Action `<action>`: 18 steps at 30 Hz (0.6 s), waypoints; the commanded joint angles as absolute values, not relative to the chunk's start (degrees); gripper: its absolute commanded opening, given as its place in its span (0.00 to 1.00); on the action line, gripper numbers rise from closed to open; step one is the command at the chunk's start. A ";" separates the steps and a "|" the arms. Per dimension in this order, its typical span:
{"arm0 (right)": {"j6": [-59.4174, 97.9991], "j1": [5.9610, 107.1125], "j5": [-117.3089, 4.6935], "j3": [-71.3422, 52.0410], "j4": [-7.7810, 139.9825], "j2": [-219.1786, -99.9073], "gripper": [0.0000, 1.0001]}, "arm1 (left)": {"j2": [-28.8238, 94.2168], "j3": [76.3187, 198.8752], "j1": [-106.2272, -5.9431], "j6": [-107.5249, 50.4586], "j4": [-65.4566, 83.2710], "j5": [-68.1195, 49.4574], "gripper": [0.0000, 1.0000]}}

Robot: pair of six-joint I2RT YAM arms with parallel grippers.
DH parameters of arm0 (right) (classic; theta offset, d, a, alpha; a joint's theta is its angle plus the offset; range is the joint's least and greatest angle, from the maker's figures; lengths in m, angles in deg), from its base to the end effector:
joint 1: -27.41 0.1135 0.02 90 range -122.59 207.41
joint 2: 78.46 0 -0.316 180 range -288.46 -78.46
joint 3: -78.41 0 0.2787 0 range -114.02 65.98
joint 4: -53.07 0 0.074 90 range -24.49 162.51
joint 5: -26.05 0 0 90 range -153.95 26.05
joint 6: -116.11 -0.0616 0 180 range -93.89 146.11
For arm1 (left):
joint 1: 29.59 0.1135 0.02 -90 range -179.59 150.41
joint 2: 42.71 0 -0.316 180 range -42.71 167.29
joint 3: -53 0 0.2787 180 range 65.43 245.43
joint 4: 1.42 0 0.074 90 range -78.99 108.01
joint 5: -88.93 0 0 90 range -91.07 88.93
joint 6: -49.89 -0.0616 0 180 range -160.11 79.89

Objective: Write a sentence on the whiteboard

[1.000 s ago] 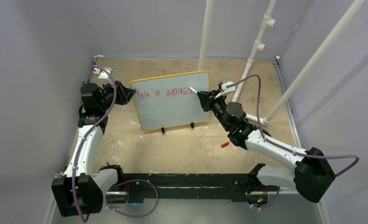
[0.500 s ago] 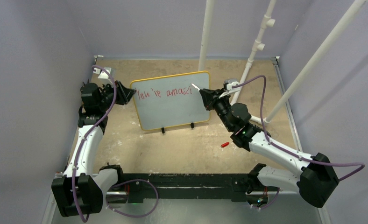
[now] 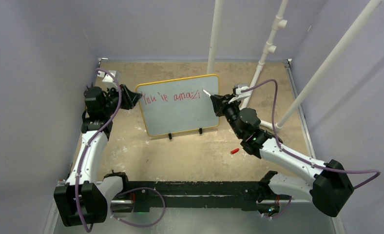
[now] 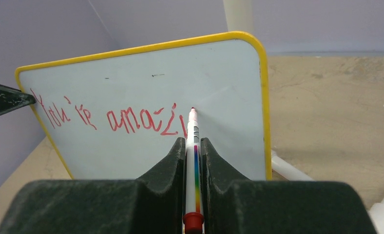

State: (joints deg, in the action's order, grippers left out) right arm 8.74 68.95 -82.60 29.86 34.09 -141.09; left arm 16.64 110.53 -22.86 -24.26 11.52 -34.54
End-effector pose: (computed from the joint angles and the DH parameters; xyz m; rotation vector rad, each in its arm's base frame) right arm 0.2203 0.1689 0.3376 -0.0515 1.5169 0.5868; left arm 0.2609 -0.0034 0.3446 0.0561 1.8309 -0.6442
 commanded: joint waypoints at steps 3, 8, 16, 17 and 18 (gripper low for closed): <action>7.37 68.68 -83.86 31.16 35.63 -141.02 0.00 | 15.91 110.35 -22.63 -25.03 9.89 -35.31 0.24; 5.89 68.72 -83.13 32.44 37.31 -140.66 0.00 | 15.83 110.35 -22.62 -24.98 9.86 -35.43 0.24; 5.99 68.68 -83.32 32.51 37.28 -140.46 0.00 | 15.77 110.27 -22.64 -25.00 9.86 -35.37 0.24; 6.24 68.71 -83.37 32.39 36.83 -140.35 0.00 | 15.74 110.25 -22.61 -25.00 9.87 -35.43 0.24; 6.43 68.67 -83.31 32.14 36.25 -140.26 0.00 | 15.74 110.30 -22.59 -24.97 9.87 -35.48 0.24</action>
State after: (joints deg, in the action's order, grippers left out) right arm 5.94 68.99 -82.28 32.51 36.82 -141.05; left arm 16.64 110.53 -22.86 -24.26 11.50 -34.52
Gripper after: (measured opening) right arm 0.146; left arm 0.236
